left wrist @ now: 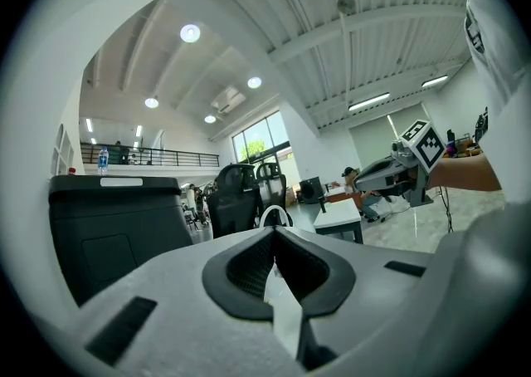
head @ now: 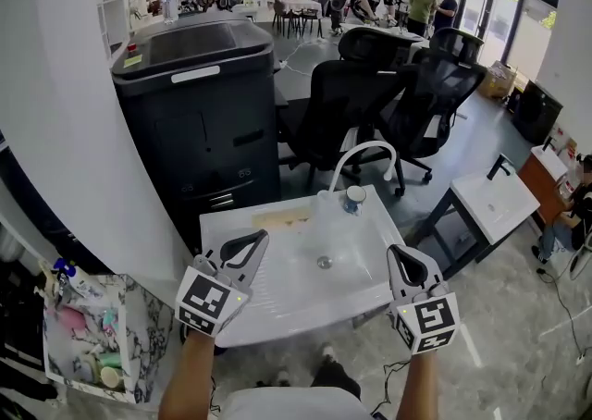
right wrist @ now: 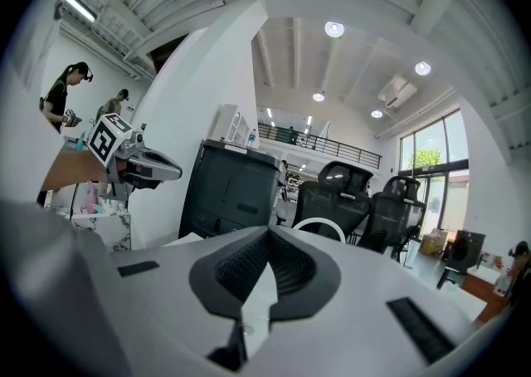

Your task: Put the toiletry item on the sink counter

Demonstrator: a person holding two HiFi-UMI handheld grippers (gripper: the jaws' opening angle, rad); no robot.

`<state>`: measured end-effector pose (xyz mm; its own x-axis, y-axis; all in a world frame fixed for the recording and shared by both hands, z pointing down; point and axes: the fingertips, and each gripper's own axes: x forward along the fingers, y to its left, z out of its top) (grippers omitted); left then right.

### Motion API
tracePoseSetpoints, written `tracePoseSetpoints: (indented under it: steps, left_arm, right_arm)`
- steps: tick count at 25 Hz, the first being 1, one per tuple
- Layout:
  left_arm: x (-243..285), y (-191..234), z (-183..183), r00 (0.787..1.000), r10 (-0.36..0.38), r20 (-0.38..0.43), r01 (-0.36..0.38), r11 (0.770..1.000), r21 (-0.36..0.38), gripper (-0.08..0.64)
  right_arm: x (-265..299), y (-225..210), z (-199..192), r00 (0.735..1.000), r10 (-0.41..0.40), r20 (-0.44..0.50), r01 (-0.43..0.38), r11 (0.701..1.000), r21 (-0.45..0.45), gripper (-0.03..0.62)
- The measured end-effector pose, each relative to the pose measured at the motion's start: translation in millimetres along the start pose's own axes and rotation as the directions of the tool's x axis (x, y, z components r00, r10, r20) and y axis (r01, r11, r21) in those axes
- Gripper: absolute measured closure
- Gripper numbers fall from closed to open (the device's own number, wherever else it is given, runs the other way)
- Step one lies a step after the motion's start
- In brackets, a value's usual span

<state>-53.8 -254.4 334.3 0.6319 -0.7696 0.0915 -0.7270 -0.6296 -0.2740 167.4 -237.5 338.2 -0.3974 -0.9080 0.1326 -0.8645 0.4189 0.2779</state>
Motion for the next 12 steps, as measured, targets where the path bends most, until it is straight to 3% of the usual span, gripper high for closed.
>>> tracePoseSetpoints:
  steps: [12]
  left_arm:
    - [7.3,-1.4,-13.6,1.0,-0.017,-0.017,0.017,1.0,-0.019,0.549]
  right_arm:
    - [5.9,0.1,-13.4,1.0,0.002,-0.025,-0.002,1.0,-0.006,0.595]
